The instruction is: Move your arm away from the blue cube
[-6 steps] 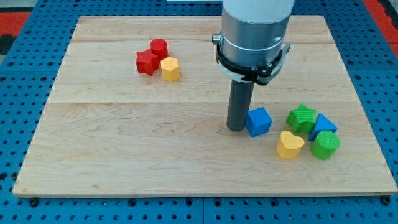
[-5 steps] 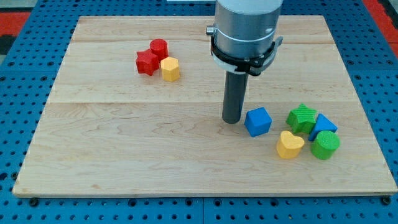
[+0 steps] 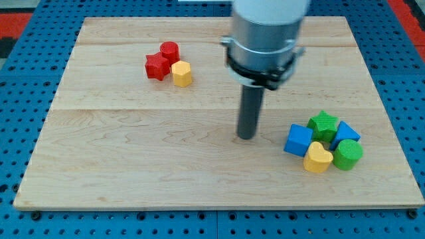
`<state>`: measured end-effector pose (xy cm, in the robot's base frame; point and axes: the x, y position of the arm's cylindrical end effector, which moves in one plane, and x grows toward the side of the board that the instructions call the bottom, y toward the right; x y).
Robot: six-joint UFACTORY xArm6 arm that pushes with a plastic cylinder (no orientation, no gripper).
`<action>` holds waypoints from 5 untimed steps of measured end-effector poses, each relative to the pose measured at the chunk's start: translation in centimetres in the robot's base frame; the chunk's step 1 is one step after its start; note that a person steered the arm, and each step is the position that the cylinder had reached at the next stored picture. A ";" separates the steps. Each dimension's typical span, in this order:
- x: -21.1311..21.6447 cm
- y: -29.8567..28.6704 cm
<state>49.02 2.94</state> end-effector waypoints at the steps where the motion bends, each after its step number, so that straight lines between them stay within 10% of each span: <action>1: -3.0 -6.3; 5: -12.1 -23.6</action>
